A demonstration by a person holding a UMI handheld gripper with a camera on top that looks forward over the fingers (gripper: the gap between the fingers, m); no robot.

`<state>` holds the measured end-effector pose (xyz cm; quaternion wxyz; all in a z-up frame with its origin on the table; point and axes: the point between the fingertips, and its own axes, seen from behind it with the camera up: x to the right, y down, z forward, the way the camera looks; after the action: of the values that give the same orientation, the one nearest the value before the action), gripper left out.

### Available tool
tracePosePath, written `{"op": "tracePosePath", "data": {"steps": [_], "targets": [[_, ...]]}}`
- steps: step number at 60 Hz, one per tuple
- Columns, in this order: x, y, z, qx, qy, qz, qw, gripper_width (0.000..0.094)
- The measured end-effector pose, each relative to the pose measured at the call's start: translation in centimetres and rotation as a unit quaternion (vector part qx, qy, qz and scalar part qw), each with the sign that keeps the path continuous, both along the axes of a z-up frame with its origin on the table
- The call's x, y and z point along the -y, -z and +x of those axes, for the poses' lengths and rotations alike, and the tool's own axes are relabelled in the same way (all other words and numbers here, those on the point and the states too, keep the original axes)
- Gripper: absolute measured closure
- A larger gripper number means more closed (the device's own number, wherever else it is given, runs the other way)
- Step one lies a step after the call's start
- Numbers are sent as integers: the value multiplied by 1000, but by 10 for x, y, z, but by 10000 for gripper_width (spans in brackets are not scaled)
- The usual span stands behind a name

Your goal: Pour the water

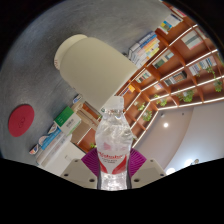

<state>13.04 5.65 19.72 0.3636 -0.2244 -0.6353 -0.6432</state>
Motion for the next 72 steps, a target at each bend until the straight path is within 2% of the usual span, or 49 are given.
{"op": "tracePosePath", "data": {"steps": [13, 19, 25, 33, 36, 42, 46, 50, 60, 72], "targets": [[5, 0, -4, -31, -13, -8, 999, 572], [10, -10, 12, -152, -6, -32, 988, 572], [13, -17, 36, -315, 5, -68, 947, 571], [19, -13, 58, -529, 6, -140, 837, 570], [23, -5, 54, -605, 5, -159, 780, 551], [26, 9, 62, -735, 4, -229, 638, 551], [27, 20, 65, -792, -1, -250, 556, 551], [30, 28, 70, -824, -8, -267, 500, 551], [32, 53, 68, -865, -10, -280, 416, 551], [25, 64, 64, -882, -39, -278, 378, 551]]}}
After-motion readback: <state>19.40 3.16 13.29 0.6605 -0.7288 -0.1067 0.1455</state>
